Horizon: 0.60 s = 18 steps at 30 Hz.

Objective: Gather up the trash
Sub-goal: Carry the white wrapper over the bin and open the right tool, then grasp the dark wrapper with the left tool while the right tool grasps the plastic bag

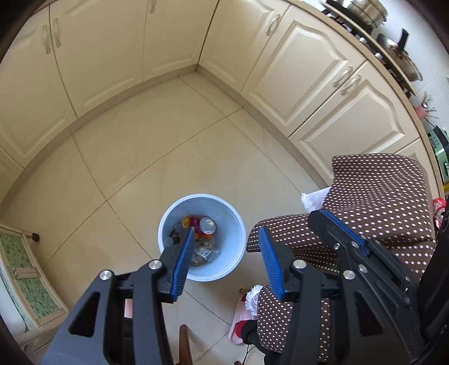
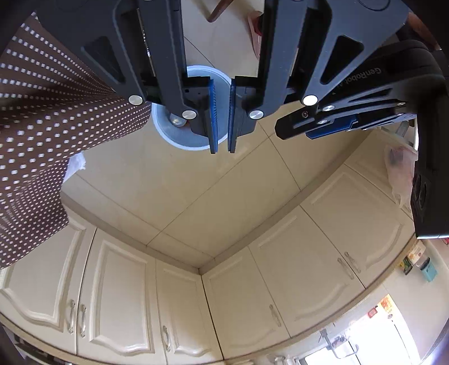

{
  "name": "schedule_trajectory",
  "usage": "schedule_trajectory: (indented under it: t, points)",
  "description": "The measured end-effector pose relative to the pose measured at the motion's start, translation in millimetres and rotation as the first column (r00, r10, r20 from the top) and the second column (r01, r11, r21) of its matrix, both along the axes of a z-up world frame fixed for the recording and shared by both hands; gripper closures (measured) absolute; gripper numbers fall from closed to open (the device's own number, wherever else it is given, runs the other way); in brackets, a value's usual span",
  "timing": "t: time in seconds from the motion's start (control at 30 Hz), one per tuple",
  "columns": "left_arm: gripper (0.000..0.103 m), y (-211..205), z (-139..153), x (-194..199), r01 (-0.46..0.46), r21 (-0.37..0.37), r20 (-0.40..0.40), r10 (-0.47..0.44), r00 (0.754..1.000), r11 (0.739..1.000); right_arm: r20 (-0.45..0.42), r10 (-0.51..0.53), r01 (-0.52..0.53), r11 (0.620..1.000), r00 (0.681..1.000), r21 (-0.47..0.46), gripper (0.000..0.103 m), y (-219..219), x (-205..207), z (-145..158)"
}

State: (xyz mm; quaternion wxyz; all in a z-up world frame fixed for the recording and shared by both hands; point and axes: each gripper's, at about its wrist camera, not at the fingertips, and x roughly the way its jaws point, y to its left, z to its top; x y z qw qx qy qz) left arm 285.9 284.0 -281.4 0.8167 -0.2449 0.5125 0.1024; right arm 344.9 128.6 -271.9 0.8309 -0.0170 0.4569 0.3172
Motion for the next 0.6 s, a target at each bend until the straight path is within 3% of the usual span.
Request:
schedule_trajectory:
  t: [0.2,0.4,0.6]
  points:
    - [0.056,-29,35,-6,0.04,0.034,0.056,-0.041,0.998,0.999,0.064,-0.043,0.041,0.999,0.997,0.033,0.095,-37,-10,33]
    - [0.056,-86,86,-6,0.125,0.088,0.151,-0.137,0.979,0.988,0.153,-0.124,0.111,0.99,0.98,0.087,0.095,-99,-25,78]
    - [0.052,-184,132,13,0.279,0.156,0.235,-0.31,0.921,0.947,0.25,-0.309,0.283,0.95,0.918,0.136,0.095,-203,-38,120]
